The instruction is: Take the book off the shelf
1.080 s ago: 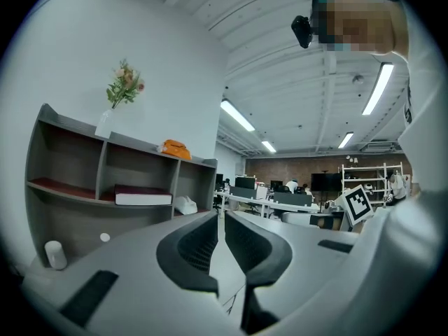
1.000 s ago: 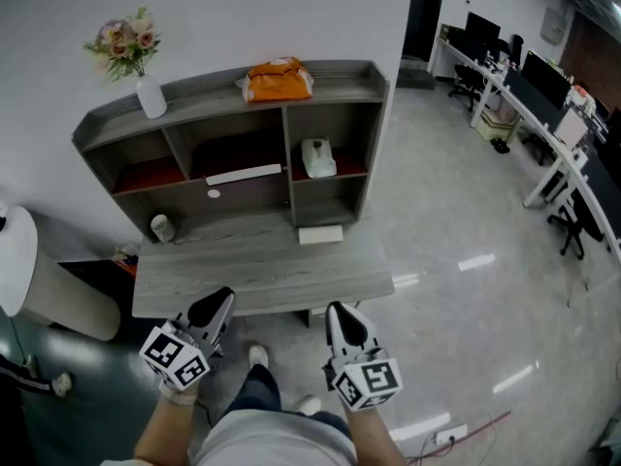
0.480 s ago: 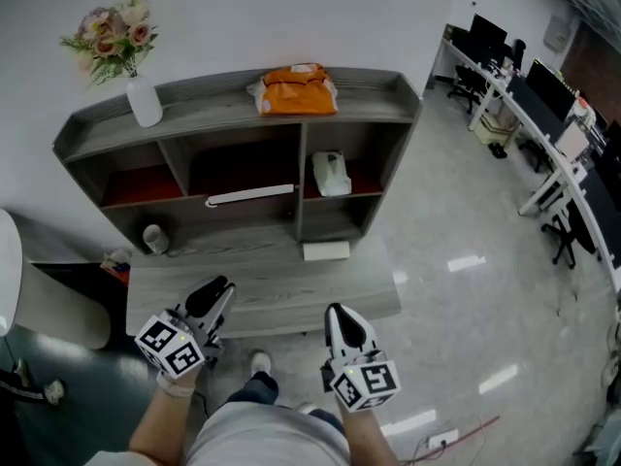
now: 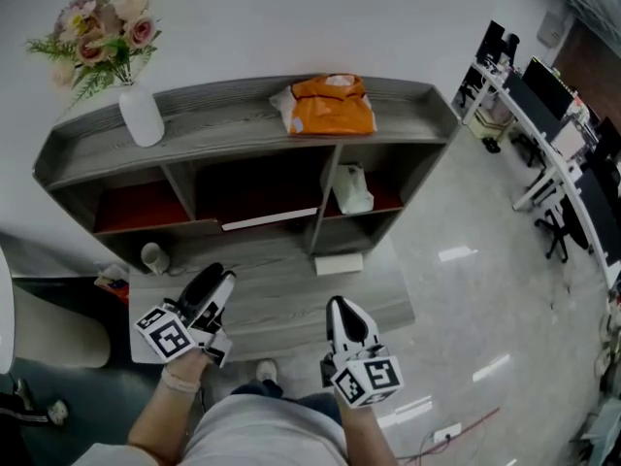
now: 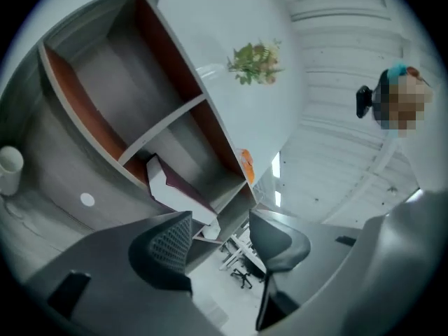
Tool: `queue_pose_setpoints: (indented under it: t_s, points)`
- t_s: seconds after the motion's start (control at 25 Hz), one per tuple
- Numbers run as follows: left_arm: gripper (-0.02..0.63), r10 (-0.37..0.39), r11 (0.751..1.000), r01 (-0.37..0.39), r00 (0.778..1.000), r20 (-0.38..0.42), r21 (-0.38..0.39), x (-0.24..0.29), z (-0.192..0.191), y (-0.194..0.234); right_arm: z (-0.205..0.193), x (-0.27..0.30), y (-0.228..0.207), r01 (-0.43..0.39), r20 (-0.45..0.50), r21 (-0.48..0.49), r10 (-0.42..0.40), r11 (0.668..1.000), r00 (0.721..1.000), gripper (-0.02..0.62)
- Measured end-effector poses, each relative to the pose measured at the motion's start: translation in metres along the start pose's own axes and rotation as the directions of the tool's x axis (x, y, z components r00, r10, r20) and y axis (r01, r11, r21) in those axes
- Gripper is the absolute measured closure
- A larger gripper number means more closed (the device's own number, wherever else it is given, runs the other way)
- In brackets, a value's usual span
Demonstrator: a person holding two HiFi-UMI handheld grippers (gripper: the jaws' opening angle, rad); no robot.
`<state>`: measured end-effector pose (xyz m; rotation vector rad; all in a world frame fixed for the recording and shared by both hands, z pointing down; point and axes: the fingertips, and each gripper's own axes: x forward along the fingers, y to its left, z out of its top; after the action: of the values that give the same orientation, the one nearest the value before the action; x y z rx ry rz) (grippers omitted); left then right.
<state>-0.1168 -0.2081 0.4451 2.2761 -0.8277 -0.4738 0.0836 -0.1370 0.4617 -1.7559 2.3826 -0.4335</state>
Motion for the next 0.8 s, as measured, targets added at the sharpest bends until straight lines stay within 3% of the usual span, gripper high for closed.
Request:
queue_pose_setpoints:
  t_s: [0.12,0.24,0.44,0.8]
  points:
    - [0.348,-0.013,0.998,0.014,1.0,0.007,-0.068,0.012,0.011,0.018,-0.002,0.015,0.003,0.018,0.006,0.021,-0.018,1.0,1.0,0.572]
    - [0.313,0.022,0.989,-0.019,0.999,0.025,-0.145,0.021,0.02,0.039,-0.004,0.026,0.003,0.02,-0.005,0.035,-0.019,0.999,1.0,0.571]
    - [0.293,0.08,0.947,-0.046,0.992,0.096,-0.317,0.041,0.031,0.063,0.004,0.037,-0.008,0.01,-0.013,0.024,-0.009,1.0,1.0,0.571]
    - [0.242,0.119,0.9,-0.036,0.979,0.165,-0.435,0.077,0.036,0.083,0.019,0.049,-0.043,-0.005,-0.023,0.018,0.005,1.0,1.0,0.571]
